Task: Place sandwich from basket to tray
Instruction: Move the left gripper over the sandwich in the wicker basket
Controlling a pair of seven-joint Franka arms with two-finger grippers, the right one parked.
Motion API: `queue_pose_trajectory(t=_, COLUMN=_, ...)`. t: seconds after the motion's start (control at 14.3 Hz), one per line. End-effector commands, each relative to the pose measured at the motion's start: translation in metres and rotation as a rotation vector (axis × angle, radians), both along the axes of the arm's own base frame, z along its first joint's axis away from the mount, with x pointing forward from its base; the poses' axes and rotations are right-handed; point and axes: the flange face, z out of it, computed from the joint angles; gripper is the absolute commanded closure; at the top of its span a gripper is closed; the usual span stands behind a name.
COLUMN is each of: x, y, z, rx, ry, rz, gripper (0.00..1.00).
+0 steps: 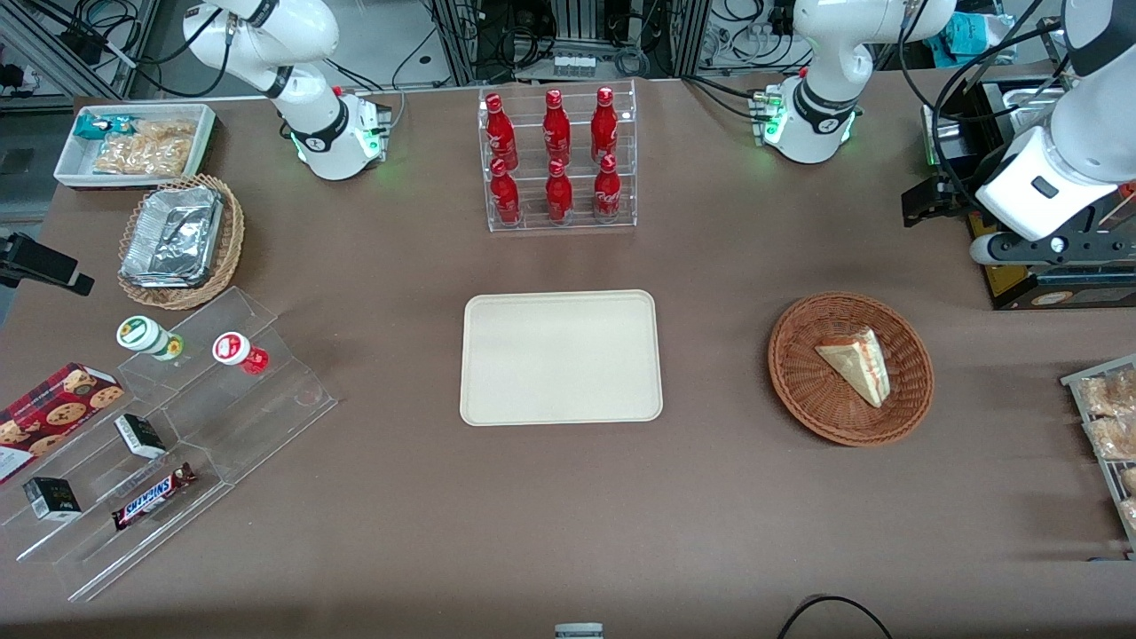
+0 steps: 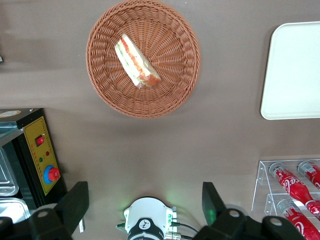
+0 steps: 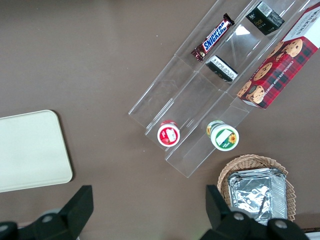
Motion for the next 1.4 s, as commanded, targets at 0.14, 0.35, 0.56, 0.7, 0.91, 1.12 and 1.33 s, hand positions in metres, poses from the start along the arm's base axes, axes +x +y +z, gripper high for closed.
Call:
queue_pose_trajectory(t=0.14, x=0.02, y=0.001, z=-0.011, rx=-0.008, ry=-0.027, rz=-0.015, gripper=0.0)
queue_pose_trajectory(t=0.35, x=0.028, y=0.002, z=-0.06, rx=0.015, ry=0.029, rz=-0.011, gripper=0.0)
queue_pose_trajectory(t=0.56, x=0.025, y=0.007, z=-0.135, rx=0.043, ry=0.019, rz=-0.01, gripper=0.0)
queue_pose_trajectory(t=0.7, x=0.024, y=0.025, z=-0.175, rx=0.048, ry=0.007, rz=0.046, gripper=0.0)
queue_pose_trajectory(t=0.91, x=0.006, y=0.041, z=-0.246, rx=0.035, ry=-0.081, rz=0.08, gripper=0.0)
queue_pose_trajectory(t=1.12, x=-0.001, y=0.047, z=-0.275, rx=0.058, ry=-0.143, rz=0.333, gripper=0.0)
queue_pose_trajectory(t=1.33, x=0.009, y=0.042, z=-0.3, rx=0.08, ry=-0.199, rz=0.635, gripper=0.0)
